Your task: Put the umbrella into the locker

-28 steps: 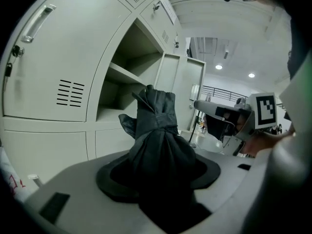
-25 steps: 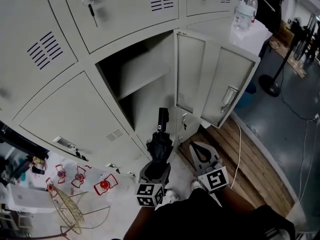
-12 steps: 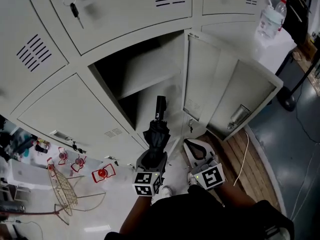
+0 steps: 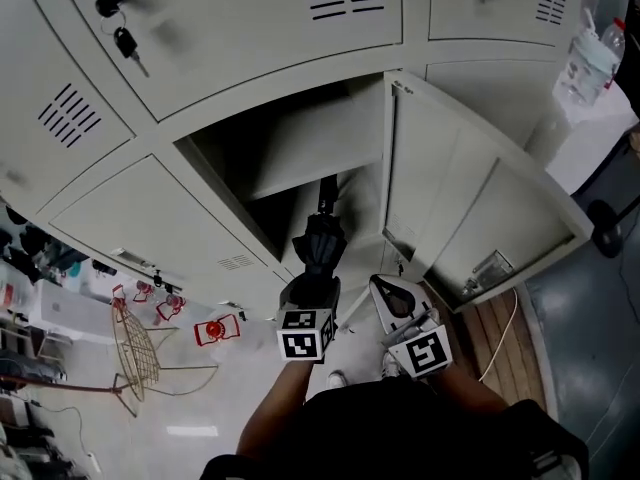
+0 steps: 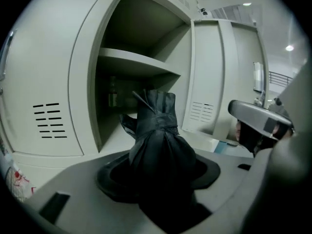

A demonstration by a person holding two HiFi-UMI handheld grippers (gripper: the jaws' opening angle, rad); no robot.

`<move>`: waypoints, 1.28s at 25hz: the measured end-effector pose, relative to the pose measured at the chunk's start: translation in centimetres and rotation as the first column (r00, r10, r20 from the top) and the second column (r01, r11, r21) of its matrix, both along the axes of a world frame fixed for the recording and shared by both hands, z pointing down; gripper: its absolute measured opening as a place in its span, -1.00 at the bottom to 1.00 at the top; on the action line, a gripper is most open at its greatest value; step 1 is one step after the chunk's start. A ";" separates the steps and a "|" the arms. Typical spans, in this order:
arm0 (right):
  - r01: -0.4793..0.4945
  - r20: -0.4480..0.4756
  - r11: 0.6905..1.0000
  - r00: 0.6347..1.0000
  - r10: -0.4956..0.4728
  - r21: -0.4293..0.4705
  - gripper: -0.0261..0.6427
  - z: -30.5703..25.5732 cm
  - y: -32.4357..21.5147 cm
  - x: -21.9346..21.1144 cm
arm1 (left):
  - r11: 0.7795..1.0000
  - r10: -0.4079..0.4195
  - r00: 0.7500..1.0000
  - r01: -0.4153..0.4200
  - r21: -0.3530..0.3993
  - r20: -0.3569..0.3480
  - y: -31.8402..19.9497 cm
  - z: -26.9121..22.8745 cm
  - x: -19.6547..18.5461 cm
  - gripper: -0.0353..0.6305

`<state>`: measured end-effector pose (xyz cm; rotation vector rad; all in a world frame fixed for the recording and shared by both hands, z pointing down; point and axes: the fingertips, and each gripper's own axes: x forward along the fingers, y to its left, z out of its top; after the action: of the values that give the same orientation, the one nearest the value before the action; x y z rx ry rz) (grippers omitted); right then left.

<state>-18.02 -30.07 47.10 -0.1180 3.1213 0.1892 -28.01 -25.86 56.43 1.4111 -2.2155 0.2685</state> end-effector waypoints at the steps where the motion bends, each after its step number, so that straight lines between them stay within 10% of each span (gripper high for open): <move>1: 0.010 0.004 1.000 1.000 -0.010 -0.006 -0.93 -0.1 -0.1 -0.1 | 1.000 -0.017 1.000 0.017 -0.010 -0.002 -0.5 0.0 -0.6 -0.14; 11: 0.059 0.013 0.998 0.998 -0.059 -0.017 -0.92 -0.1 -1.5 -0.6 | 0.992 -0.097 0.993 0.101 -0.070 0.065 -5.3 -0.9 -6.3 -0.14; 32: 0.091 -0.024 0.996 0.996 -0.091 0.010 -0.92 0.1 -1.9 -1.3 | 0.950 0.008 0.984 0.048 -0.308 0.178 -12.7 0.2 -13.2 -0.13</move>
<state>-19.36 -31.96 47.19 0.0263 3.1396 0.2082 -41.22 -38.55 56.65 1.2313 -2.2036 0.7291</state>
